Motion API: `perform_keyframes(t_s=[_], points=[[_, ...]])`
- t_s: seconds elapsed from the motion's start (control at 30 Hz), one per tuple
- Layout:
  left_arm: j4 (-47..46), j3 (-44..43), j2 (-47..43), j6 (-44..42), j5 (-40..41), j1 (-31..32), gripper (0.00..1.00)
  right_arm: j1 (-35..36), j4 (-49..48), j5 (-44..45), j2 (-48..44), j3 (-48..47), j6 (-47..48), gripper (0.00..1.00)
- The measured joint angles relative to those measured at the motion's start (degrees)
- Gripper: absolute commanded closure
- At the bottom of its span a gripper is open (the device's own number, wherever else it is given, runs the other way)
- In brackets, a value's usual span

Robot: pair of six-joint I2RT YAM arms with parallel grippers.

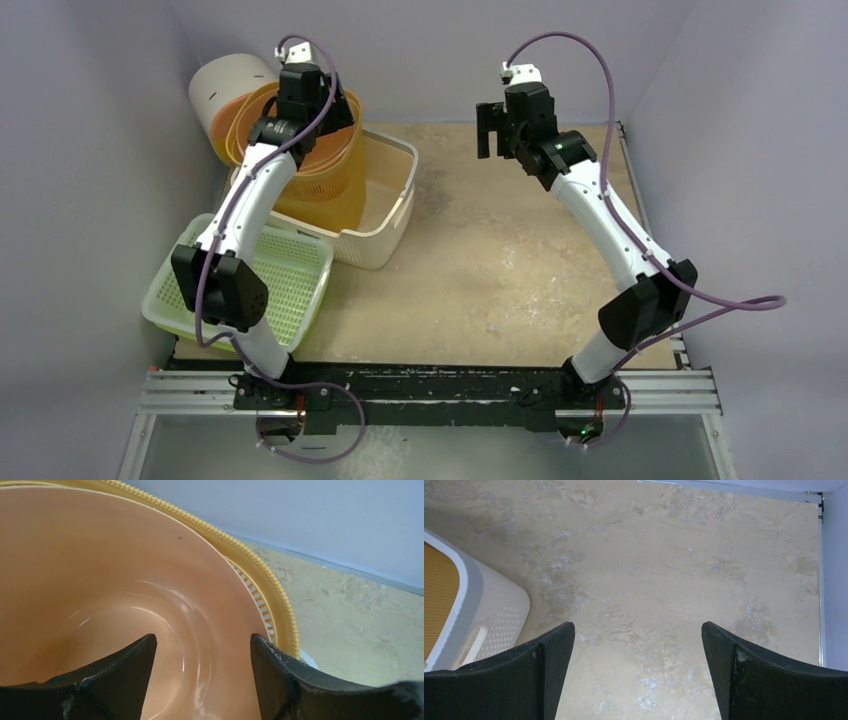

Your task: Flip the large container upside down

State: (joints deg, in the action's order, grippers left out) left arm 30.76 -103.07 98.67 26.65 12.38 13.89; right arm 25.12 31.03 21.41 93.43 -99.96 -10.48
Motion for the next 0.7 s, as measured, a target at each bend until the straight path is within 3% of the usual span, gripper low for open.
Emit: perform_keyframes(t_s=[0.37,0.7], points=[[0.2,-1.6,1.3,0.5,0.9,0.0,0.35,0.0,0.1,0.0,0.1,0.0,0.6,0.01],[-1.2,-2.6,-5.0,1.8,2.0,0.0,0.35,0.0,0.1,-0.1,0.1,0.0,0.6,0.01]])
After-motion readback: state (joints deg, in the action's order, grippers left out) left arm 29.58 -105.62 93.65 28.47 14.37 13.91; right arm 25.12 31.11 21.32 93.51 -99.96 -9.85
